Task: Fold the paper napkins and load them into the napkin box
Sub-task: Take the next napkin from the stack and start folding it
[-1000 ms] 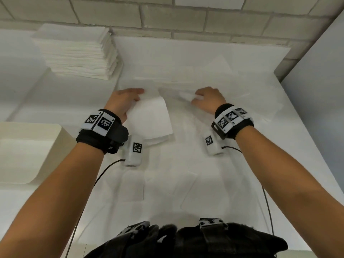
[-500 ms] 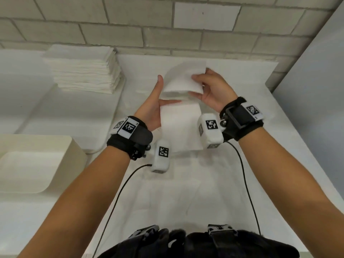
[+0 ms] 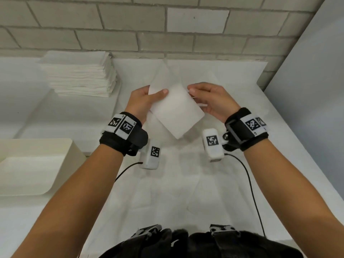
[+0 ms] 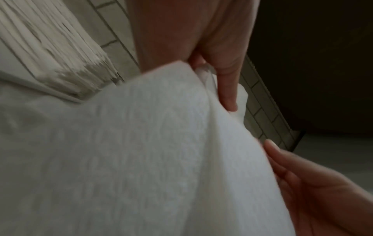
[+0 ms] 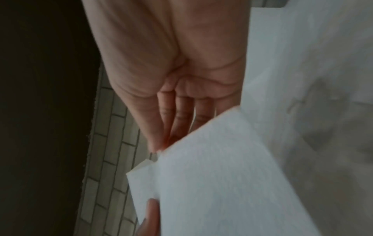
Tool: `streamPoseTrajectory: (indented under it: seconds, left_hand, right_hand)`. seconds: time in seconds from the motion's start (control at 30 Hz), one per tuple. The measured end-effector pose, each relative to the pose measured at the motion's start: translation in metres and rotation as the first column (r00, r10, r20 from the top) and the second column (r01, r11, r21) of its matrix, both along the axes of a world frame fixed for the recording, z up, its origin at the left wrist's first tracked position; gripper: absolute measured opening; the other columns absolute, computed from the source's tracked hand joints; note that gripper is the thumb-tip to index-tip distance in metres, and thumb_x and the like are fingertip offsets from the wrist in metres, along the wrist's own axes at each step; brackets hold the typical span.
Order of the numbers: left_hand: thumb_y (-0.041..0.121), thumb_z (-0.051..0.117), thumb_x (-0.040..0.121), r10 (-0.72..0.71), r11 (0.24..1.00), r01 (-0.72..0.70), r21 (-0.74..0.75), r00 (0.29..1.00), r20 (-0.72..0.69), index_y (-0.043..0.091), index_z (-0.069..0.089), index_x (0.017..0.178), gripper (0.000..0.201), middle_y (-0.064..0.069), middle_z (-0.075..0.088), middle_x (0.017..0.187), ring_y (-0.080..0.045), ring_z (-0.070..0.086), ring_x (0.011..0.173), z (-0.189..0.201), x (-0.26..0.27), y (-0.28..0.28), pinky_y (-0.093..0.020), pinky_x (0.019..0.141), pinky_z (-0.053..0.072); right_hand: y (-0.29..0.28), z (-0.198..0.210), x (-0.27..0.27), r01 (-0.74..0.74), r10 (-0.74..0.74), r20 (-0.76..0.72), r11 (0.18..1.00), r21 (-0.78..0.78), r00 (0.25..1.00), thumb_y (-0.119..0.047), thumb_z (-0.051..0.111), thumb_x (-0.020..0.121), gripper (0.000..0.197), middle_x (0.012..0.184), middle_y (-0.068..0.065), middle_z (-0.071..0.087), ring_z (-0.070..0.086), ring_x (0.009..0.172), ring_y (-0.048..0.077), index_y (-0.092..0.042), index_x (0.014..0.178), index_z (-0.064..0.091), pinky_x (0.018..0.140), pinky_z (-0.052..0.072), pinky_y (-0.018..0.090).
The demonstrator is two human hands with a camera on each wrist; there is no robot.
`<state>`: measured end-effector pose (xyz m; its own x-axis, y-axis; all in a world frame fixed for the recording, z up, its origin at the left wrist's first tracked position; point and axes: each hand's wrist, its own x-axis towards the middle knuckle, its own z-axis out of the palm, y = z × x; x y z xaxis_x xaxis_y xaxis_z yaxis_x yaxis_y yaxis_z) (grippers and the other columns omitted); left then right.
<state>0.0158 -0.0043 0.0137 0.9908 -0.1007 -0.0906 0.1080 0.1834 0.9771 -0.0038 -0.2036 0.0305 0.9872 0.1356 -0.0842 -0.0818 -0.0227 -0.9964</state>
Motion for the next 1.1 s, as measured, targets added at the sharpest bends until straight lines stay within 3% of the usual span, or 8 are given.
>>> streamPoseTrajectory:
  seconds: [0.27, 0.5, 0.63, 0.73, 0.83, 0.9, 0.97, 1.1]
  left_hand:
    - [0.014, 0.073, 0.079, 0.059, 0.994, -0.062, 0.095, 0.998, 0.034, 0.006, 0.068, 0.087, 0.012, -0.010, 0.070, 0.091, -0.021, 0.068, 0.078, -0.002, -0.005, 0.006, -0.033, 0.077, 0.057]
    - [0.055, 0.051, 0.089, 0.220, 0.968, -0.194, 0.159, 0.961, -0.167, 0.016, 0.071, 0.078, 0.046, -0.009, 0.070, 0.099, -0.021, 0.067, 0.086, -0.009, 0.007, 0.027, -0.033, 0.085, 0.053]
    - [0.081, 0.049, 0.067, 0.154, 0.964, -0.112, 0.242, 0.975, -0.161, 0.018, 0.077, 0.071, 0.069, -0.007, 0.067, 0.113, -0.022, 0.064, 0.102, -0.009, 0.004, 0.015, -0.038, 0.097, 0.046]
    - [0.086, 0.058, 0.052, 0.066, 0.982, -0.041, 0.185, 0.989, -0.132, 0.014, 0.073, 0.079, 0.079, -0.001, 0.068, 0.096, -0.020, 0.064, 0.094, 0.001, 0.002, 0.001, -0.036, 0.095, 0.043]
    - [0.060, 0.078, 0.058, 0.140, 0.989, -0.136, 0.058, 0.986, -0.088, 0.007, 0.061, 0.107, 0.074, -0.004, 0.065, 0.108, -0.023, 0.063, 0.105, -0.003, 0.008, -0.004, -0.038, 0.100, 0.044]
    - [0.028, 0.070, 0.081, 0.201, 0.980, -0.201, -0.012, 0.979, -0.025, 0.009, 0.063, 0.105, 0.031, -0.010, 0.067, 0.111, -0.024, 0.064, 0.105, -0.005, 0.007, -0.003, -0.044, 0.100, 0.046]
    - [0.010, 0.063, 0.088, 0.209, 0.977, -0.209, -0.039, 0.978, 0.021, 0.012, 0.064, 0.095, 0.007, -0.009, 0.069, 0.101, -0.024, 0.066, 0.097, -0.005, 0.005, 0.001, -0.045, 0.096, 0.049]
    - [0.004, 0.071, 0.079, 0.146, 0.987, -0.141, -0.073, 0.988, 0.060, 0.011, 0.060, 0.109, 0.032, -0.013, 0.067, 0.111, -0.028, 0.067, 0.099, -0.003, 0.000, 0.011, -0.047, 0.091, 0.052]
  right_hand:
    - [0.013, 0.015, 0.008, -0.106, 0.113, 0.009, 0.952, -0.287, 0.994, -0.009, 0.071, 0.080, 0.010, 0.085, 0.004, 0.069, 0.065, 0.075, 0.011, -0.012, 0.090, 0.070, 0.070, 0.055, 0.023]
    - [0.008, 0.025, 0.017, 0.076, -0.033, 0.134, 0.942, -0.326, 0.990, -0.013, 0.072, 0.079, 0.005, 0.074, -0.001, 0.064, 0.059, 0.066, 0.007, -0.014, 0.078, 0.068, 0.061, 0.051, 0.019]
    - [0.029, 0.040, 0.017, 0.353, 0.036, 0.516, 0.689, -0.633, 0.856, -0.012, 0.063, 0.078, 0.009, 0.073, -0.003, 0.061, 0.053, 0.065, 0.005, -0.011, 0.085, 0.070, 0.066, 0.048, 0.021]
    - [0.062, 0.034, 0.004, 0.284, 0.272, 0.427, 0.440, -0.852, 0.862, -0.016, 0.054, 0.082, 0.017, 0.091, 0.000, 0.065, 0.059, 0.083, 0.017, -0.015, 0.091, 0.069, 0.076, 0.050, 0.032]
    - [0.082, 0.015, -0.007, 0.165, 0.374, 0.298, 0.349, -0.923, 0.878, -0.018, 0.053, 0.085, 0.016, 0.096, 0.000, 0.065, 0.061, 0.089, 0.020, -0.016, 0.094, 0.067, 0.072, 0.048, 0.031]
    - [0.081, 0.007, -0.010, 0.091, 0.375, 0.243, 0.378, -0.921, 0.895, -0.028, 0.060, 0.085, 0.015, 0.091, -0.003, 0.063, 0.061, 0.089, 0.019, -0.018, 0.093, 0.067, 0.071, 0.046, 0.029]
    - [0.073, 0.007, -0.008, 0.085, 0.292, 0.285, 0.547, -0.833, 0.913, -0.044, 0.067, 0.079, 0.028, 0.090, -0.004, 0.061, 0.059, 0.091, 0.016, -0.019, 0.092, 0.068, 0.079, 0.049, 0.031]
    - [0.049, 0.010, 0.010, 0.225, -0.038, 0.327, 0.800, -0.556, 0.944, -0.048, 0.074, 0.073, 0.081, 0.133, 0.008, 0.043, 0.040, 0.125, 0.021, -0.019, 0.140, 0.037, 0.105, 0.038, 0.036]
